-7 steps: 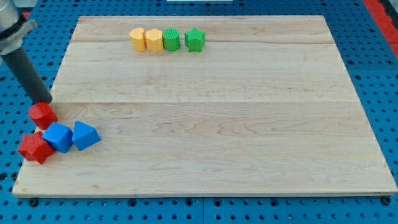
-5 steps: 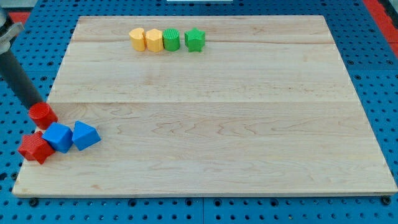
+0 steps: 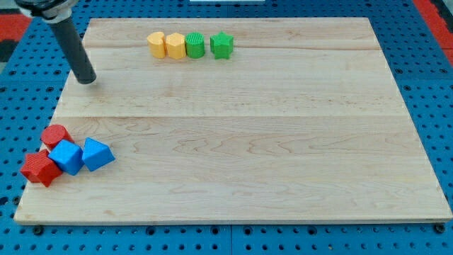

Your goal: Separate the yellow hexagon and the yellow heart

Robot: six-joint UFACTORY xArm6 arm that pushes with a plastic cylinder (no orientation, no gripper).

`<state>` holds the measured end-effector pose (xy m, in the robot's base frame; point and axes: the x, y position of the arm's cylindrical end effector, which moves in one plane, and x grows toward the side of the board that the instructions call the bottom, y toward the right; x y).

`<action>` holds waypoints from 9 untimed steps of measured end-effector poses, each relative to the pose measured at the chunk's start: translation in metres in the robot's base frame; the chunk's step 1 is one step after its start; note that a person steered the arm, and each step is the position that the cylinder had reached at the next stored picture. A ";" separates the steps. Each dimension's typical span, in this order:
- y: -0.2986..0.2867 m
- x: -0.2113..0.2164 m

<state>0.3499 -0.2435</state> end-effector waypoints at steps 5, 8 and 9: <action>0.073 -0.108; 0.096 -0.108; 0.133 -0.115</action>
